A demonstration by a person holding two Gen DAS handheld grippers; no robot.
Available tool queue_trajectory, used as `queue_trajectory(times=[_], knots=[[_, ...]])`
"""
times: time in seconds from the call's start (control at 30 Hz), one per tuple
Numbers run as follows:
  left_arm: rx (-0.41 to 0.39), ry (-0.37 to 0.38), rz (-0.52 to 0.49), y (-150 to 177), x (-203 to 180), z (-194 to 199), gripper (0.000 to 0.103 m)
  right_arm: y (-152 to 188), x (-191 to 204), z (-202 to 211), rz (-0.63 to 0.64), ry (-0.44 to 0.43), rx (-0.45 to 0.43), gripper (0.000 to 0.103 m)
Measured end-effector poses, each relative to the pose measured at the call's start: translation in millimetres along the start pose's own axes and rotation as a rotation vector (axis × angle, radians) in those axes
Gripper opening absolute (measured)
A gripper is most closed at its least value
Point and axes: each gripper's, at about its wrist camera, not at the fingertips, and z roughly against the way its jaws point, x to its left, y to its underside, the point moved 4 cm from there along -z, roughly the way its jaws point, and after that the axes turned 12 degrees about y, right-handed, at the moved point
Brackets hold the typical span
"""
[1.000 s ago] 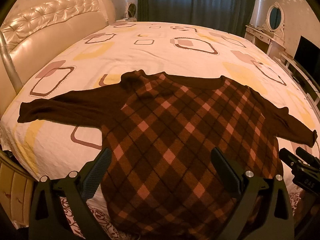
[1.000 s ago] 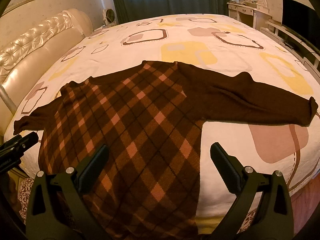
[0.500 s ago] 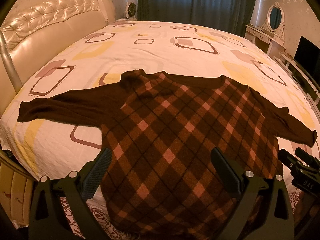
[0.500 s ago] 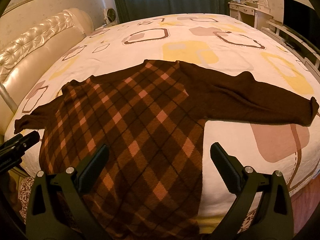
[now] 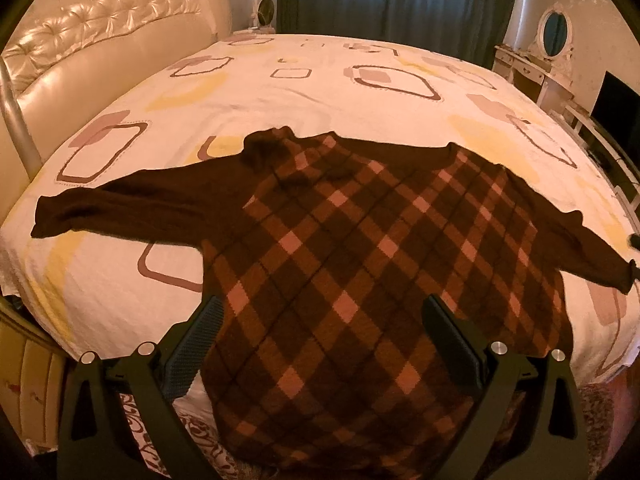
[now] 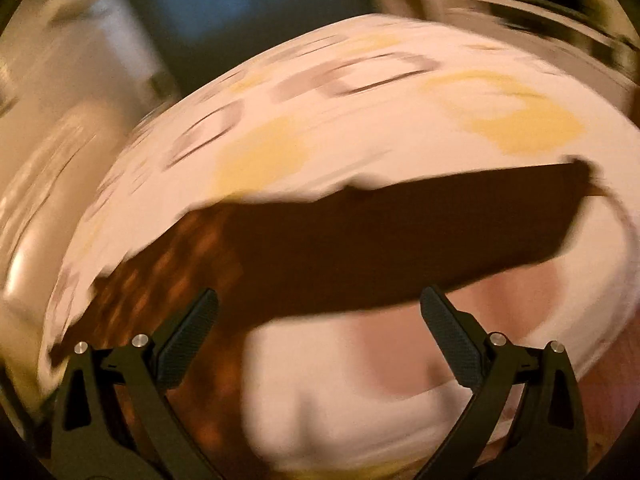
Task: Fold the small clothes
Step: 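Grasp the sweater's sleeve cuff with the right gripper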
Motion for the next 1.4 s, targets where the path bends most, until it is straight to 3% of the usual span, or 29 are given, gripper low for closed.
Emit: queue_trajectory(times=[0.13, 0.23, 0.3, 0.33, 0.43, 0.47, 0.5, 0.63, 0.83, 0.93, 1.0, 1.1, 1.27, 1.33, 1.37, 1.4], knots=[[0.013, -0.020, -0.002, 1, 3, -7, 0.099, -27, -96, -34, -0.160, 0.300, 0.078, 0.101], [0.031, -0.040, 0.008, 1, 6, -15, 0.099, -37, -127, -51, -0.183, 0.400, 0.076, 0.092], [0.046, -0.042, 0.017, 2, 7, -17, 0.099, -35, -130, -70, -0.220, 0.394, 0.136, 0.070], [0.054, -0.044, 0.018, 3, 7, -19, 0.099, -33, -125, -80, -0.232, 0.375, 0.176, 0.067], [0.066, -0.050, 0.008, 4, 5, -20, 0.099, -27, -125, -97, -0.248, 0.357, 0.197, 0.043], [0.068, -0.050, 0.009, 4, 5, -21, 0.099, -28, -127, -96, -0.263, 0.340, 0.177, 0.019], [0.070, -0.047, 0.012, 4, 5, -21, 0.099, -26, -126, -90, -0.292, 0.296, 0.162, 0.008], [0.077, -0.041, 0.012, 3, 4, -25, 0.099, 0, -141, -63, -0.489, 0.127, 0.135, 0.006], [0.088, -0.025, 0.019, 5, 2, -29, 0.099, 30, -187, -75, -0.690, -0.162, 0.097, 0.006], [0.085, -0.018, 0.024, 5, 2, -27, 0.099, 29, -198, -84, -0.790, -0.267, 0.076, 0.023], [0.070, -0.021, 0.023, 4, 2, -24, 0.099, 28, -199, -79, -0.844, -0.311, 0.037, 0.053], [0.064, -0.025, 0.019, 2, 4, -21, 0.099, 11, -213, -86, -0.900, -0.354, 0.017, 0.072], [0.066, -0.035, 0.022, 2, 10, -19, 0.099, -2, -211, -91, -0.910, -0.328, 0.048, 0.075], [0.063, -0.037, 0.020, 2, 12, -18, 0.099, -11, -212, -97, -0.876, -0.278, 0.066, 0.066], [0.057, -0.039, 0.016, 1, 13, -16, 0.099, -6, -220, -96, -0.865, -0.234, 0.075, 0.030], [0.051, -0.040, 0.012, 1, 13, -15, 0.099, -9, -235, -105, -0.852, -0.193, 0.090, 0.005]])
